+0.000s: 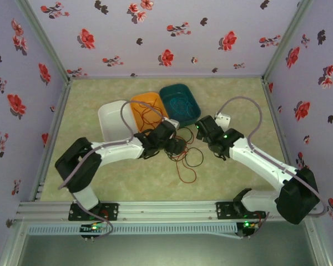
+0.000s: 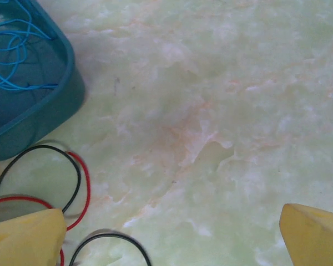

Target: Untangle the cables

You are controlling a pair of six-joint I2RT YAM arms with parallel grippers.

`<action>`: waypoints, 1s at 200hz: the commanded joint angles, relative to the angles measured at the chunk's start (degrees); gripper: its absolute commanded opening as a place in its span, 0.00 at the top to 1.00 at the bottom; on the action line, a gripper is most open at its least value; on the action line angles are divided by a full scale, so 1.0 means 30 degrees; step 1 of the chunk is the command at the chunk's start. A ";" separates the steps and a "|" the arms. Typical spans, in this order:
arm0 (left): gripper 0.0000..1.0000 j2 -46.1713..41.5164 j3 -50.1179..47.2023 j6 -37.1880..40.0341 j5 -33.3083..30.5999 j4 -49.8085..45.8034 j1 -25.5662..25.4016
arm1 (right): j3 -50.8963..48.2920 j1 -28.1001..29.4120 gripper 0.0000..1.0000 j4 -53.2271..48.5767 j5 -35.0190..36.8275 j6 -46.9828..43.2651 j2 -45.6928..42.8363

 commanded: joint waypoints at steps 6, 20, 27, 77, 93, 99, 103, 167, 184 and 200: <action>0.08 0.1096 0.1010 0.1128 0.0633 -0.0942 -0.0215 | -0.0325 -0.0120 0.01 -0.0407 0.1198 0.1028 0.0507; 0.13 0.1239 0.0866 0.1108 0.0633 -0.1171 -0.0216 | -0.0464 -0.0149 0.01 -0.0312 0.1110 0.1198 0.0684; 0.16 0.1268 0.0725 0.1077 0.0631 -0.1230 -0.0216 | -0.0525 -0.0177 0.01 -0.0171 0.0986 0.1264 0.0725; 0.67 0.0961 -0.0340 0.0787 0.1067 -0.2283 -0.0225 | -0.0831 -0.0266 0.01 0.1238 -0.0907 0.1396 0.1109; 0.80 0.0472 -0.0907 0.0571 0.1101 -0.2360 -0.0245 | -0.0641 -0.0310 0.01 0.1403 -0.2040 0.1204 0.1514; 0.81 0.0296 -0.1098 0.0501 0.1101 -0.2422 -0.0245 | -0.0595 -0.0296 0.01 0.1453 -0.2384 0.1135 0.1716; 0.82 0.0179 -0.1239 0.0429 0.1083 -0.2455 -0.0245 | -0.0525 -0.0283 0.01 0.1467 -0.2600 0.1134 0.1873; 0.90 -0.2330 -0.3334 -0.0934 0.1129 -0.2793 -0.0319 | 0.0185 0.0249 0.01 0.1989 -0.5409 0.1300 0.3916; 0.89 -0.2945 -0.3880 -0.1279 0.1115 -0.2789 -0.0345 | 0.0442 0.0494 0.02 0.2319 -0.5880 0.1084 0.4356; 0.80 -0.3363 -0.4222 -0.1552 0.1114 -0.2507 -0.0334 | 0.0663 0.0554 0.11 0.2877 -0.6722 0.1069 0.4724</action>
